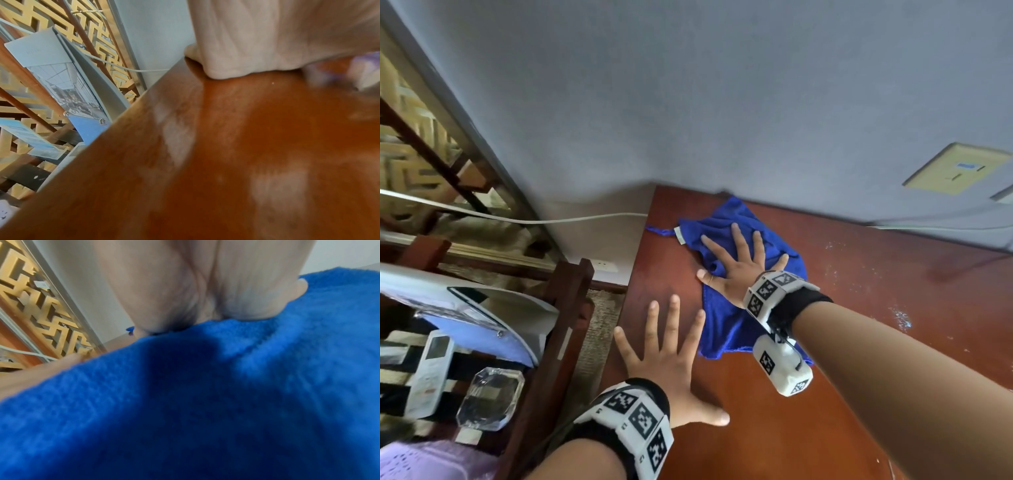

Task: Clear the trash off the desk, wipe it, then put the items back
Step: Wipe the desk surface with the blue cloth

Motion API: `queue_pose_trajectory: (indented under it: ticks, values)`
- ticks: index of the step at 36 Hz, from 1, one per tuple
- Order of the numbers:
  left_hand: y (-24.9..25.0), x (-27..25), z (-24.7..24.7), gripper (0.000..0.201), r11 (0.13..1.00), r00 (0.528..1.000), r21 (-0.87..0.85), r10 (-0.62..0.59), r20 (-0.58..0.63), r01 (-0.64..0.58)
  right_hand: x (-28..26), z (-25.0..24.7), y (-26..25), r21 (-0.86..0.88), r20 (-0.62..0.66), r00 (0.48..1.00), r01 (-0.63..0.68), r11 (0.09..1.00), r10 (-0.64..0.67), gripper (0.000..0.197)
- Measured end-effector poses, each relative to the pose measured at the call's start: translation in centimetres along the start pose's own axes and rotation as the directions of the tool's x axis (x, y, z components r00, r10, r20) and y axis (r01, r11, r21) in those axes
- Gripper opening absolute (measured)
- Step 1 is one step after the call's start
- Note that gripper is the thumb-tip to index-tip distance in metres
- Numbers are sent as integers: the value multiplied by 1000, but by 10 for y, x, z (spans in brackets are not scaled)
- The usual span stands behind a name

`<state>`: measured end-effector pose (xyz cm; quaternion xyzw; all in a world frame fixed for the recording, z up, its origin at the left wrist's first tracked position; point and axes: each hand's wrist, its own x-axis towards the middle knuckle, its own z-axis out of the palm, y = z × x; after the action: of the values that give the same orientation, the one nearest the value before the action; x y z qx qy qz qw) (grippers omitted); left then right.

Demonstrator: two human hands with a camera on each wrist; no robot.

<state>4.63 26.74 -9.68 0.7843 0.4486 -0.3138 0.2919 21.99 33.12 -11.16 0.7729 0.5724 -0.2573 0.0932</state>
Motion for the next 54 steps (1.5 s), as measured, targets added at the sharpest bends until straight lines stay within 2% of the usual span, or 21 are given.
queue_pose_trajectory:
  ticks: [5,12,16,19,21,24,26,33,42,49,54]
  values:
    - [0,0,-2,139,1000,1000,4,0,26,0,15,-8,-2,7,-2,1000,-21,1000,21,67]
    - [1,-1,-4,136,1000,998,4,-15,63,15,41,-21,-10,30,-23,997,-67,997,67,73]
    - [3,-2,-5,137,1000,997,7,-19,76,18,41,-29,-9,15,62,997,-40,999,39,85]
    - [3,-3,-6,138,1000,997,8,-20,76,19,33,-51,5,10,143,989,44,999,-45,90]
    - [3,-3,-6,138,1000,997,14,-20,73,19,26,-64,21,-81,87,985,158,984,-151,82]
    - [3,-3,-7,137,1000,997,12,-21,69,21,25,-65,43,-337,13,921,371,865,-390,87]
    - [3,-3,-7,137,1000,998,4,-19,66,19,31,-54,46,-381,33,896,421,823,-443,98]
    - [3,-1,-5,140,1000,998,-18,-21,59,22,56,-42,34,-322,20,911,396,860,-412,109]
    - [4,-3,-6,139,999,997,-24,-21,71,23,68,-34,25,-190,-123,940,293,937,-319,97]
    - [4,-3,-5,138,999,998,-10,-36,51,36,59,-28,31,-155,-156,968,174,973,-198,100]
    - [3,-2,-2,139,999,999,4,-48,24,48,50,-27,43,-139,-135,986,79,987,-97,103]
